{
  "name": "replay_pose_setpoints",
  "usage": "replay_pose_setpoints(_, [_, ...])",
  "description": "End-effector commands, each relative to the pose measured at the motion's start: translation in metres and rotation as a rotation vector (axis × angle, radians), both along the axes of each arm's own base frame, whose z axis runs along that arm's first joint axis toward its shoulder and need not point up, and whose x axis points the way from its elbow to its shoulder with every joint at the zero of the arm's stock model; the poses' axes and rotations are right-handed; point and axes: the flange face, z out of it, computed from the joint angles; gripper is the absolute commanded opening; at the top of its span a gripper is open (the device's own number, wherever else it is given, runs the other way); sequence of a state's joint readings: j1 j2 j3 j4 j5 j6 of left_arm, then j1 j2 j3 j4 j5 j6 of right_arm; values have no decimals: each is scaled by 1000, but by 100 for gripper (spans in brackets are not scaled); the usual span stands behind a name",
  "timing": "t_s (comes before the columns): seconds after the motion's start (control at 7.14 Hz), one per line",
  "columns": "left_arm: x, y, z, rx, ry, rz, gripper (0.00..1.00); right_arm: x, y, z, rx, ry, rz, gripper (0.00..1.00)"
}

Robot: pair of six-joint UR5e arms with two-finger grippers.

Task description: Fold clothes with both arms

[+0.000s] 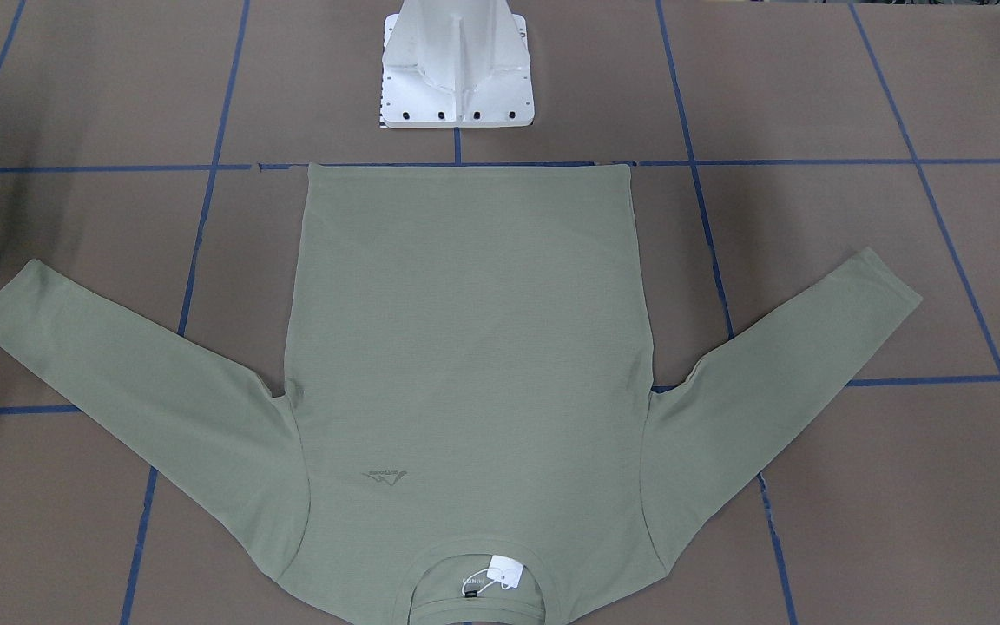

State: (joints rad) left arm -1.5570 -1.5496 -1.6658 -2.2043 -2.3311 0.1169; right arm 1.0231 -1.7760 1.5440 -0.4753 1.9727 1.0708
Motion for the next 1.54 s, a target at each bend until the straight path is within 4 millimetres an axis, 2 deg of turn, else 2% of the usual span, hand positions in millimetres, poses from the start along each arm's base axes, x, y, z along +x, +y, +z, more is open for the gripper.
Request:
replay_pose_setpoints(0.0, [0,1,2,-1,-1,2,100,-7,7,26,3,16,5,75])
replay_pose_setpoints(0.42, [-1,1,3,-3,-2,1,100,-17,10,28,-1,19,-18,71])
replay_pose_setpoints(1.12, [-1,2,6,-8,-2,1,100,-19,12,35,2,39,-21,61])
replay_pose_setpoints(1.4, [-1,2,6,-10,-2,1,100,-20,13,38,-2,43,-23,60])
